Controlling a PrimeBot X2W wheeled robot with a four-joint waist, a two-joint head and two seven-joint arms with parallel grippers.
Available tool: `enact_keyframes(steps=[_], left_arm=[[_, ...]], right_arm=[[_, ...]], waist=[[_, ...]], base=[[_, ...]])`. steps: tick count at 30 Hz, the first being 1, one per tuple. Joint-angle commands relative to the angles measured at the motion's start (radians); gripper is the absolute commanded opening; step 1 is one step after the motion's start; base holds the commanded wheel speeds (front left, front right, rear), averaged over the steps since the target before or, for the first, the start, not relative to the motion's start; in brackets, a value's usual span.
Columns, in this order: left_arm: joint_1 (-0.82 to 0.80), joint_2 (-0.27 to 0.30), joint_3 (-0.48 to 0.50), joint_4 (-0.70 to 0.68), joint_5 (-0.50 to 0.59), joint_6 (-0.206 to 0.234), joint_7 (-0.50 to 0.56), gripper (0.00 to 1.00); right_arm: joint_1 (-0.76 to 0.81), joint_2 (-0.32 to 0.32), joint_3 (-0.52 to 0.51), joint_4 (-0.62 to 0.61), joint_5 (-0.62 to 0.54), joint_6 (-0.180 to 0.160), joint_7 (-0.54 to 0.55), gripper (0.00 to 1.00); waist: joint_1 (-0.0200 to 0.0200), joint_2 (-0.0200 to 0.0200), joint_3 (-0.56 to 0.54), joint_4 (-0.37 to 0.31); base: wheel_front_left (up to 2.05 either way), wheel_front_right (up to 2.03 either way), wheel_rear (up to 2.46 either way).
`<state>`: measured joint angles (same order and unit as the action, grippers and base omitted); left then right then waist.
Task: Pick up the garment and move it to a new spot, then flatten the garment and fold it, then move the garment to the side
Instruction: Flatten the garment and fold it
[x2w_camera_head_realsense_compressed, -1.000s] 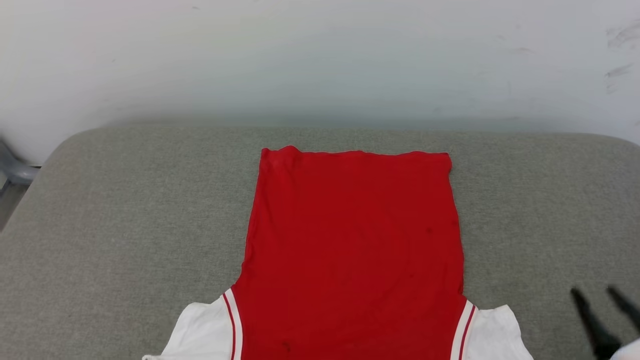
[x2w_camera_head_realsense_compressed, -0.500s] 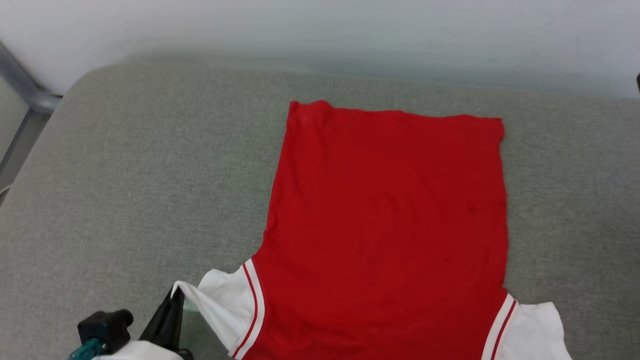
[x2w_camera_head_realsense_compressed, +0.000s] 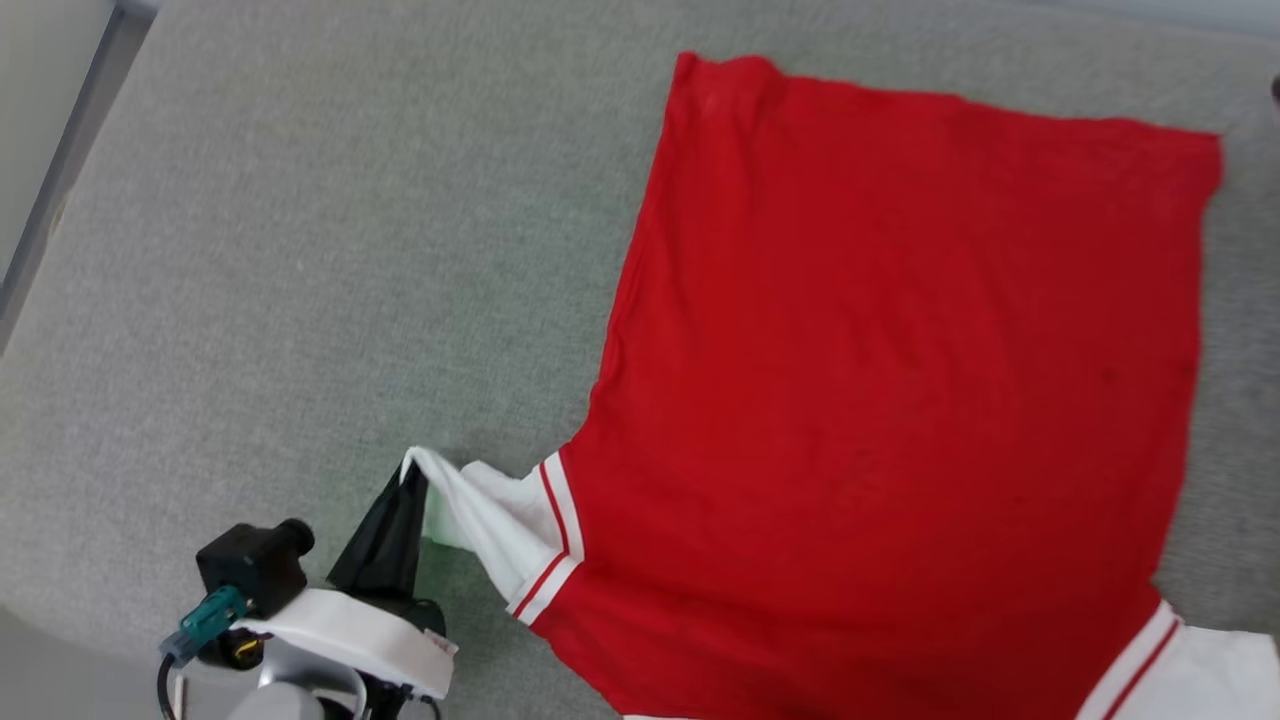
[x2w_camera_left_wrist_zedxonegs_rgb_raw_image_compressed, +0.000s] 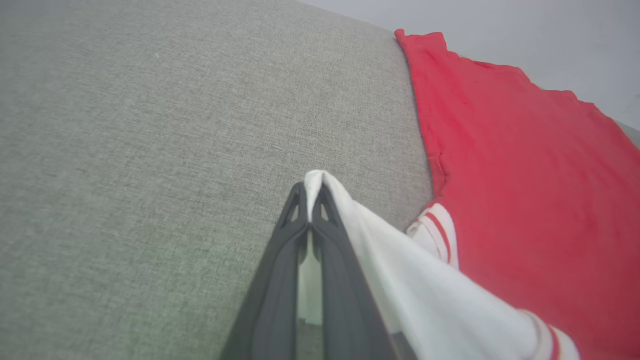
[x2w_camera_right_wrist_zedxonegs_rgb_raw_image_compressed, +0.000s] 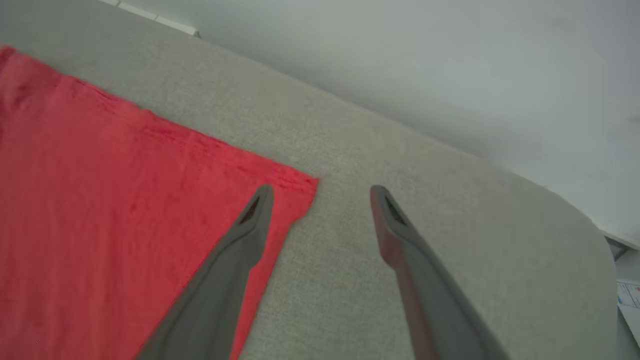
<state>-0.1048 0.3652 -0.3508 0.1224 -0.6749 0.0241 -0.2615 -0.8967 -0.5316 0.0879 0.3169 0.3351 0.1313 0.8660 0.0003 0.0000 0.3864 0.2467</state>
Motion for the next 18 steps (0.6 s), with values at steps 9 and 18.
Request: enact_keyframes(steps=[9,18], left_arm=[[-0.067,-0.076,0.044,0.017,0.064,-0.066,-0.005,0.00],[-0.091,-0.124,0.089,0.039,0.112,-0.113,-0.003,0.00]], right_arm=[[-0.104,-0.003,0.014,0.084,-0.016,-0.001,0.332,1.00],[0.004,0.000,0.036,0.114,-0.044,-0.001,0.440,1.00]], waist=[[-0.0003,0.0000,0.153,0.078],[-0.0003,0.0000,0.215,0.092]], base=[[0.00,0.00,0.00],[0.00,0.00,0.00]])
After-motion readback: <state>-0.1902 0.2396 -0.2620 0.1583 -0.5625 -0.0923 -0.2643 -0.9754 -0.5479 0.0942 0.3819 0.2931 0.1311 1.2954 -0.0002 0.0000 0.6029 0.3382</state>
